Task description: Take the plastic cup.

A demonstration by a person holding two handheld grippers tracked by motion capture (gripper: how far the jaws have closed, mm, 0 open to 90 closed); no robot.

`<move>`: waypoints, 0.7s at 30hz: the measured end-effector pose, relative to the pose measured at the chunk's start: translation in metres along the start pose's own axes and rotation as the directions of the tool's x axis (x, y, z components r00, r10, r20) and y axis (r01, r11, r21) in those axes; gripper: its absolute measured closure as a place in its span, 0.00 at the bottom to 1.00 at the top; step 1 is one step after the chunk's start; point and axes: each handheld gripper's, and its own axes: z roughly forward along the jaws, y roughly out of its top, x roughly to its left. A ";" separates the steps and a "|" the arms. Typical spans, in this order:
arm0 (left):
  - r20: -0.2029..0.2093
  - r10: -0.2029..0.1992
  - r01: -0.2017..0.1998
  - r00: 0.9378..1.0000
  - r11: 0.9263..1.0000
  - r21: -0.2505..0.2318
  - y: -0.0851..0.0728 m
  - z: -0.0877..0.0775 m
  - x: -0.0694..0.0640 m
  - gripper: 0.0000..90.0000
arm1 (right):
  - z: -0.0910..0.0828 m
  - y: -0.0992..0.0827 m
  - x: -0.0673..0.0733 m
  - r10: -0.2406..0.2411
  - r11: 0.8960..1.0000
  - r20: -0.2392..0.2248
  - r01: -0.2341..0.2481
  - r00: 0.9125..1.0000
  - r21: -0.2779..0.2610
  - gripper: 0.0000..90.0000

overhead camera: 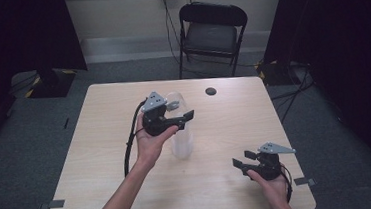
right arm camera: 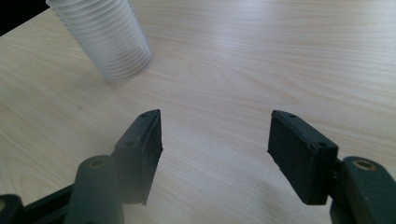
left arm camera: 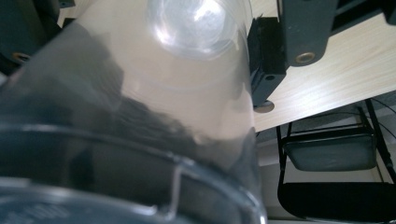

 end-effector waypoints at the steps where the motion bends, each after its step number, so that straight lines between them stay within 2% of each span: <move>1: -0.002 0.008 -0.008 1.000 1.000 -0.002 0.002 -0.001 0.000 0.36 | 0.000 0.000 0.000 0.001 1.000 -0.001 -0.001 1.000 0.001 0.39; 8: -0.004 0.012 -0.012 1.000 1.000 -0.016 0.004 -0.007 -0.003 0.37 | 0.000 0.000 0.001 -0.006 1.000 -0.002 0.006 1.000 -0.001 0.39; 12: -0.026 0.035 -0.036 0.999 0.999 -0.015 0.008 -0.013 -0.003 0.37 | 0.000 0.001 0.001 -0.008 1.000 -0.003 0.008 1.000 -0.002 0.39; 15: -0.034 0.028 -0.030 0.999 0.999 -0.042 0.013 -0.019 -0.001 0.37 | 0.001 0.001 0.002 -0.009 1.000 -0.003 0.009 1.000 -0.002 0.39; 21: -0.043 0.026 -0.028 0.999 0.998 -0.050 0.015 -0.031 0.004 0.37 | 0.000 0.001 0.002 -0.011 1.000 -0.002 0.011 1.000 -0.003 0.40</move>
